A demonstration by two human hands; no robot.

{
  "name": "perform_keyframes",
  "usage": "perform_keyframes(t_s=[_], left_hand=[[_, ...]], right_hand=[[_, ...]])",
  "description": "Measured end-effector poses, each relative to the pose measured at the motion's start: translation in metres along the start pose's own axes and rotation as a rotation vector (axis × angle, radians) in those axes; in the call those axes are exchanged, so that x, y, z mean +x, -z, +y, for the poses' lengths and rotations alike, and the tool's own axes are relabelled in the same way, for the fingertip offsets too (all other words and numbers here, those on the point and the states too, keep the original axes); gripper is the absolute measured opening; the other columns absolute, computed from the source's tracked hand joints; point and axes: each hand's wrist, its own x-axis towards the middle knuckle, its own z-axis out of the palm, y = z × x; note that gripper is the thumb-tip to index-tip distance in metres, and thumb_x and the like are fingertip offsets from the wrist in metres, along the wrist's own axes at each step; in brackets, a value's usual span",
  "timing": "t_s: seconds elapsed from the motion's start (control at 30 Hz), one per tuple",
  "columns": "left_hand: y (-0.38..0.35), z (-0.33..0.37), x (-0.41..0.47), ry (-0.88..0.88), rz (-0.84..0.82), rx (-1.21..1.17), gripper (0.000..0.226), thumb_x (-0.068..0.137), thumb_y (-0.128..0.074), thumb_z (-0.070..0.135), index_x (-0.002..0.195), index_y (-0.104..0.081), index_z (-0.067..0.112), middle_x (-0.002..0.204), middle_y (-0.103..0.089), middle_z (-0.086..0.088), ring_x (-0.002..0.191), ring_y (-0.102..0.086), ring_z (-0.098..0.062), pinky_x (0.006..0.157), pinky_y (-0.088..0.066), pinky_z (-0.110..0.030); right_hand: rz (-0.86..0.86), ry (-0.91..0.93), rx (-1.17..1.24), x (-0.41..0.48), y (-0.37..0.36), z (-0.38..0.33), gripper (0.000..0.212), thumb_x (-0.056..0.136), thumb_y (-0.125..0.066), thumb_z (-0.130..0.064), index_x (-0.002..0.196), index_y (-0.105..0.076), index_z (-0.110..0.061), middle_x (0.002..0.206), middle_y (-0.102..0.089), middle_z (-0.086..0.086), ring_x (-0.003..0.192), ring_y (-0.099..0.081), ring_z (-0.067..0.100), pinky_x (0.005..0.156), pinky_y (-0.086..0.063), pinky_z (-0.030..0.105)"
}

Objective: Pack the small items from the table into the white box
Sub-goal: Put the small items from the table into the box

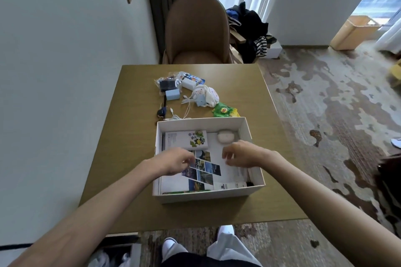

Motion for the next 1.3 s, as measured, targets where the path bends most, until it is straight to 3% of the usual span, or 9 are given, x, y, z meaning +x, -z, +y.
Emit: perform_keyframes(t_s=[0.27,0.43,0.57,0.7,0.77,0.93,1.07,1.2,1.3], left_hand=[[0.031,0.004,0.008,0.137,0.367,-0.121,0.022,0.093,-0.050,0.017,0.107,-0.066,0.023,0.105,-0.068,0.004,0.091,-0.062,-0.007,0.079,-0.056,-0.031],[0.029,0.004,0.008,0.277,0.619,-0.282,0.018,0.094,-0.054,0.012,0.105,-0.067,0.015,0.103,-0.068,-0.001,0.086,-0.059,-0.005,0.066,-0.047,-0.008],[0.026,-0.003,0.008,0.347,0.805,-0.287,0.017,0.092,-0.053,0.005,0.098,-0.069,0.010,0.099,-0.068,-0.005,0.090,-0.060,-0.013,0.074,-0.051,-0.019],[0.037,-0.020,0.019,0.404,0.951,-0.281,0.017,0.093,-0.051,0.007,0.098,-0.067,0.012,0.098,-0.064,0.002,0.084,-0.059,-0.009,0.066,-0.050,-0.016],[0.045,-0.035,0.026,0.425,0.957,-0.328,0.018,0.093,-0.050,0.010,0.101,-0.066,0.014,0.100,-0.063,0.003,0.084,-0.060,-0.010,0.068,-0.054,-0.023],[0.049,-0.084,0.049,0.474,0.915,-0.400,0.019,0.091,-0.052,0.006,0.099,-0.067,0.016,0.101,-0.061,0.003,0.071,-0.053,-0.002,0.056,-0.039,-0.012],[0.050,-0.121,0.068,0.484,0.780,-0.532,0.023,0.091,-0.050,0.001,0.101,-0.067,0.012,0.106,-0.063,-0.006,0.094,-0.060,-0.018,0.080,-0.052,-0.027],[0.052,-0.152,0.089,0.396,0.621,-0.619,0.023,0.092,-0.047,-0.002,0.101,-0.066,0.008,0.109,-0.063,-0.008,0.100,-0.059,-0.017,0.086,-0.047,-0.021],[0.053,-0.163,0.103,0.353,0.562,-0.656,0.023,0.093,-0.047,0.000,0.098,-0.067,0.012,0.106,-0.064,-0.004,0.098,-0.059,-0.013,0.084,-0.047,-0.019]], right_hand=[[0.214,0.183,0.244,0.027,0.043,0.009,0.022,0.094,-0.059,-0.024,0.115,-0.063,-0.022,0.104,-0.068,-0.005,0.093,-0.065,0.011,0.082,-0.056,0.028],[0.267,0.261,0.442,0.054,0.053,0.005,0.019,0.094,-0.062,-0.021,0.112,-0.064,-0.020,0.095,-0.065,-0.009,0.089,-0.063,0.005,0.082,-0.055,0.027],[0.284,0.273,0.486,0.080,0.061,-0.004,0.018,0.093,-0.063,-0.020,0.111,-0.065,-0.018,0.095,-0.067,-0.007,0.089,-0.064,0.007,0.073,-0.051,0.017],[0.310,0.262,0.503,0.114,0.079,-0.020,0.020,0.093,-0.062,-0.017,0.113,-0.066,-0.012,0.101,-0.068,-0.001,0.094,-0.064,0.015,0.085,-0.054,0.029],[0.307,0.218,0.474,0.132,0.082,-0.026,0.021,0.093,-0.059,-0.014,0.112,-0.066,-0.011,0.102,-0.068,0.003,0.095,-0.064,0.019,0.087,-0.053,0.033],[0.141,0.068,0.337,0.184,0.074,-0.038,0.026,0.088,-0.055,-0.013,0.113,-0.065,-0.013,0.111,-0.069,0.007,0.101,-0.064,0.025,0.088,-0.053,0.036],[0.022,-0.010,0.161,0.226,0.065,-0.044,0.031,0.086,-0.066,-0.021,0.116,-0.061,-0.015,0.115,-0.065,0.006,0.102,-0.061,0.024,0.088,-0.053,0.039],[-0.020,-0.048,-0.051,0.258,0.048,-0.046,0.033,0.081,-0.070,-0.038,0.103,-0.059,-0.017,0.098,-0.063,0.002,0.088,-0.059,0.022,0.072,-0.049,0.035],[-0.039,-0.058,-0.084,0.265,0.042,-0.044,0.026,0.080,-0.068,-0.039,0.093,-0.060,-0.017,0.085,-0.062,0.001,0.077,-0.058,0.022,0.061,-0.042,0.032]])
